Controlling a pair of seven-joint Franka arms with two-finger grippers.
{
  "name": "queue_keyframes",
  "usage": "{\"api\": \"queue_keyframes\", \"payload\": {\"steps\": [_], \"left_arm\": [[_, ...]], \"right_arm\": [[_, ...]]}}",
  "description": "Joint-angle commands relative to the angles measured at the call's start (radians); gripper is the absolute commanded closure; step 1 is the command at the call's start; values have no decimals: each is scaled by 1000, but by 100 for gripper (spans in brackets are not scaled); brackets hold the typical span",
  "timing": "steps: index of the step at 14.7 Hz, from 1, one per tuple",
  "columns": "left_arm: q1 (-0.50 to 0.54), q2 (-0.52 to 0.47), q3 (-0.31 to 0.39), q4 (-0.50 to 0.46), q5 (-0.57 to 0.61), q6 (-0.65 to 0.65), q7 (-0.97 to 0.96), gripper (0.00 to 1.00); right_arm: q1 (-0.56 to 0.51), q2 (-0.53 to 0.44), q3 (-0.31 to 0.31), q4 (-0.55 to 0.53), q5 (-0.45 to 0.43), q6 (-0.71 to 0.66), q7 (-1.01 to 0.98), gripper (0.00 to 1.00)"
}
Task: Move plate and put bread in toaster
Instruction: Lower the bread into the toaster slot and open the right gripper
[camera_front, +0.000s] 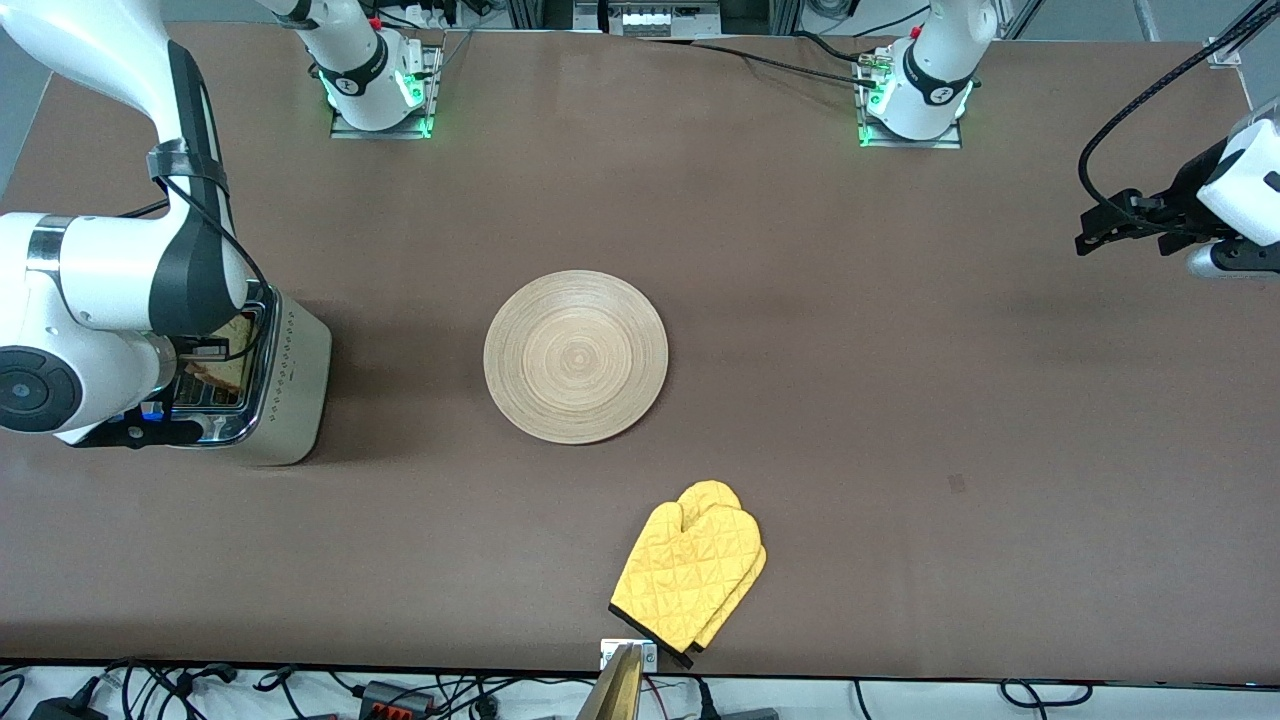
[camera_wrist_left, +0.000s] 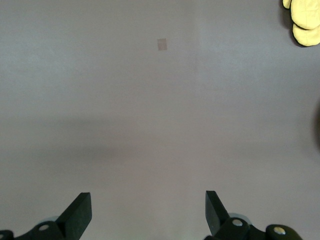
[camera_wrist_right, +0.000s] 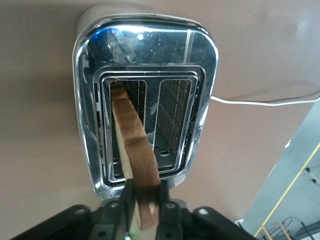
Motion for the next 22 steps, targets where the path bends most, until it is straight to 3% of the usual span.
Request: {"api": "queue_keyframes", "payload": {"steps": [1, 4, 10, 13, 18, 20, 22], "left_arm": [[6, 2, -3, 15, 19, -13, -7, 0], [12, 12, 3, 15, 20, -7, -1, 0], [16, 14, 2, 18, 19, -16, 0, 0], [16, 14, 2, 21, 19, -19, -1, 0], [16, 14, -1, 23, 19, -19, -1, 0], [16, 14, -1, 23, 17, -21, -1, 0], [16, 14, -1, 23, 17, -27, -1, 0]], "right_arm": [[5, -22, 2, -5, 21, 5, 64, 0], [0, -55, -3, 14, 72, 10, 68, 0], [-3, -58, -4, 154, 133, 8, 60, 0], [-35, -86, -7, 162, 227, 22, 62, 0], [-37, -104, -7, 163, 239, 37, 54, 0], [-90, -161, 25, 142, 247, 125, 48, 0], [-176, -201, 101, 78, 260, 160, 46, 0]]}}
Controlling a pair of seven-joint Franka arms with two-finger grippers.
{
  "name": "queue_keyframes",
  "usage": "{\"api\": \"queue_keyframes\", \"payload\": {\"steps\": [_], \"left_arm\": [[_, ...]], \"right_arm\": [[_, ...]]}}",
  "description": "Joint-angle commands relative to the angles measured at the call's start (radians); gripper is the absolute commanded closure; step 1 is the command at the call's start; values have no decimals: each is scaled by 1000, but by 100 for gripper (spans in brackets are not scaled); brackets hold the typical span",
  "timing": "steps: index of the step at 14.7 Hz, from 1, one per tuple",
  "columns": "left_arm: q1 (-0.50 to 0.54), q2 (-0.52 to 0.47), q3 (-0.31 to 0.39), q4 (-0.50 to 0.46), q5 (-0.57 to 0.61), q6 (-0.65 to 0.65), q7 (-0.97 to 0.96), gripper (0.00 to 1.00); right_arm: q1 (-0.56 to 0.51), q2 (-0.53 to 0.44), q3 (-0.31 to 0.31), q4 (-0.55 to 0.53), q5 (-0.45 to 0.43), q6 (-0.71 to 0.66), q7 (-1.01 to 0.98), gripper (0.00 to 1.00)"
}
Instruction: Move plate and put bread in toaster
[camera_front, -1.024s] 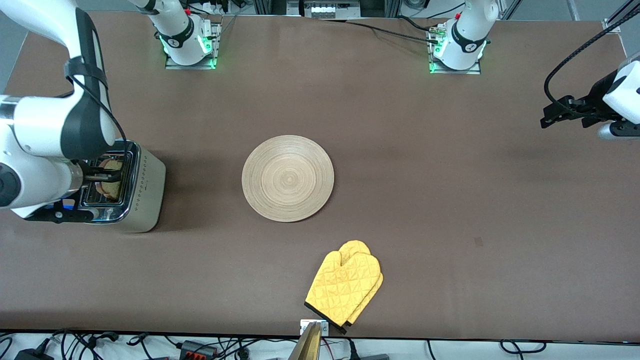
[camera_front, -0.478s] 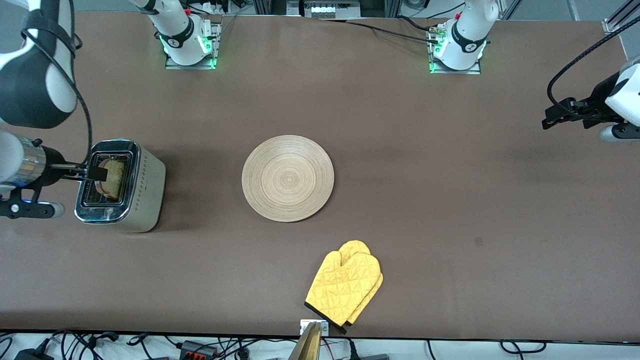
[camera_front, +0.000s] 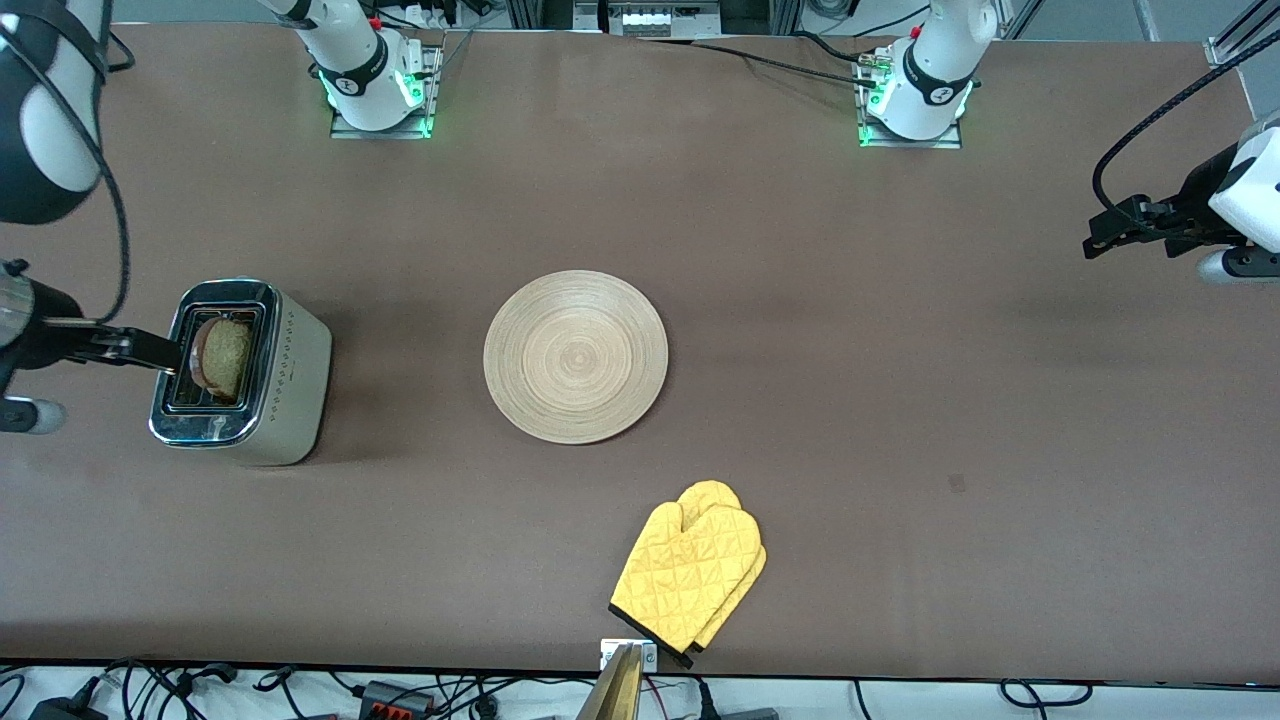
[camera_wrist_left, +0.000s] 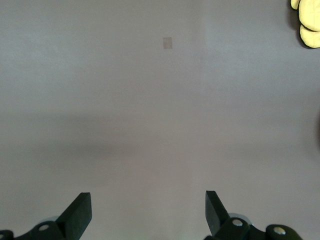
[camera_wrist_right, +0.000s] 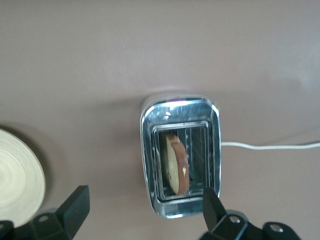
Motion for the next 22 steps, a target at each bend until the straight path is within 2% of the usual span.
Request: {"api": "queue_keyframes", "payload": {"steps": [1, 4, 7, 9, 13, 15, 22], "left_arm": [[4, 4, -7, 23, 17, -26, 0, 0], [2, 4, -7, 24, 17, -26, -1, 0], [2, 6, -7, 29, 17, -27, -3, 0], [2, 6, -7, 29, 17, -27, -3, 0], [2, 6, -7, 27, 17, -27, -3, 0], [2, 6, -7, 29, 17, -27, -3, 0], [2, 6, -7, 29, 15, -27, -4, 0]], "right_arm": [[-114, -88, 85, -112, 33, 69, -12, 0], [-123, -174, 84, -241, 39, 127, -58, 0], [-123, -197, 83, -256, 35, 86, -78, 0], [-122, -243, 83, -315, 29, 93, -81, 0], [-123, -349, 82, -480, 29, 142, -81, 0], [-123, -413, 81, -575, 26, 210, -84, 0], [-119, -438, 84, -594, 24, 179, -93, 0]]}}
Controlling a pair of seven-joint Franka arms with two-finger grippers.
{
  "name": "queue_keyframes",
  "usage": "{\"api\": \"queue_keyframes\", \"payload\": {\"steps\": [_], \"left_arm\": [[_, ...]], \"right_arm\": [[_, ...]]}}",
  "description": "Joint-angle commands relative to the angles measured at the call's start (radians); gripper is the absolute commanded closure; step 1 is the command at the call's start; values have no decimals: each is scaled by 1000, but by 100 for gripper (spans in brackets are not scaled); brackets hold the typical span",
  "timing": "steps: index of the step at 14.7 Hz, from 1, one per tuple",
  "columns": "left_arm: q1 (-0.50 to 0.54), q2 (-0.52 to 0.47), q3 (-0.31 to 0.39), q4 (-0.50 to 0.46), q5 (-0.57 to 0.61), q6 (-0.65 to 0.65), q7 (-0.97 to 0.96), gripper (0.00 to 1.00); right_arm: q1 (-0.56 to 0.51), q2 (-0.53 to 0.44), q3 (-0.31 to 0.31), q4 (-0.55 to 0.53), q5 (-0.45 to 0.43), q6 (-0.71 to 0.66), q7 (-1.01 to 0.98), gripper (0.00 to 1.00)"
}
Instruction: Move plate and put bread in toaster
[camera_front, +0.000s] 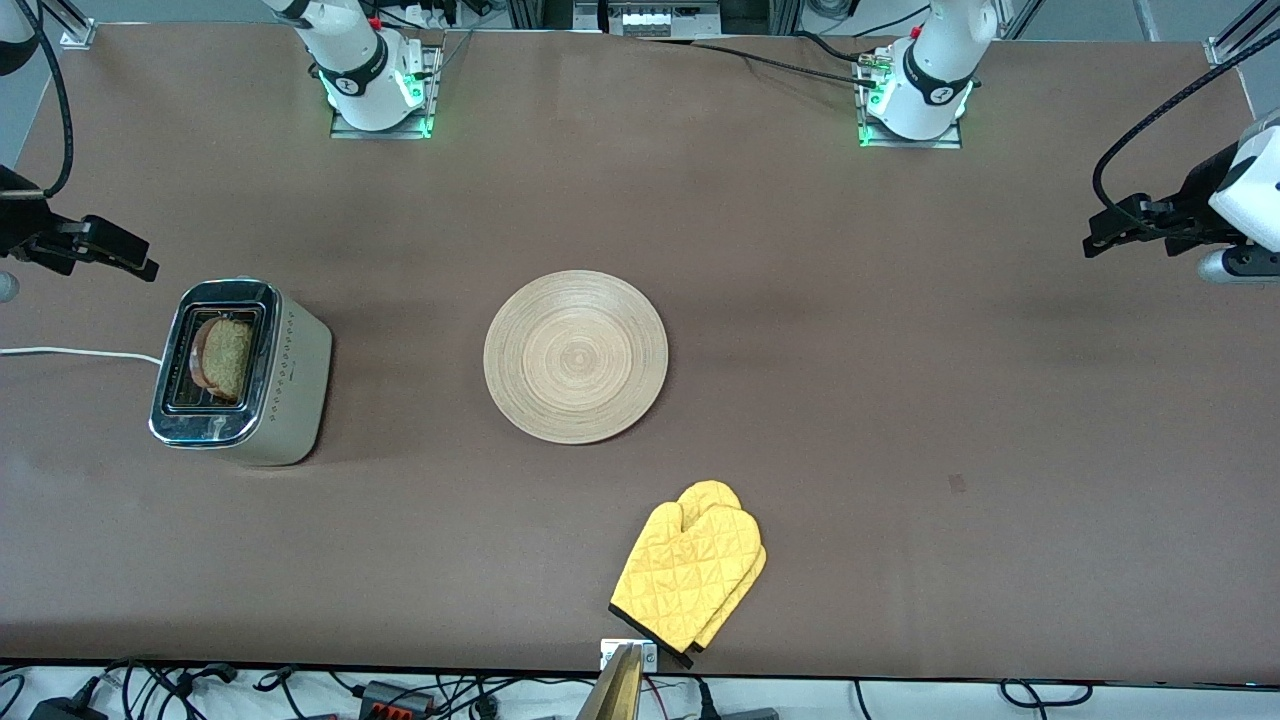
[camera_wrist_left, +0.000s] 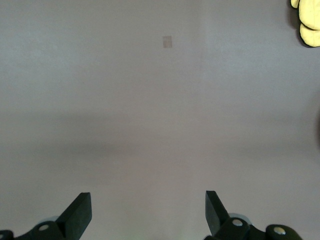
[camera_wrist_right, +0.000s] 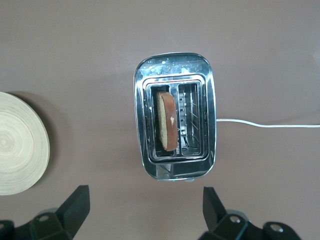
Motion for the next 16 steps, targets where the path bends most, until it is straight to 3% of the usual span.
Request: {"api": "queue_keyframes", "payload": {"steps": [1, 16], "left_arm": [[2, 6, -7, 26, 15, -21, -4, 0], [4, 6, -7, 26, 15, -21, -3, 0]], "right_arm": [[-5, -25, 10, -30, 2, 2, -16, 0], [-5, -31, 10, -28, 1, -7, -16, 0]]}}
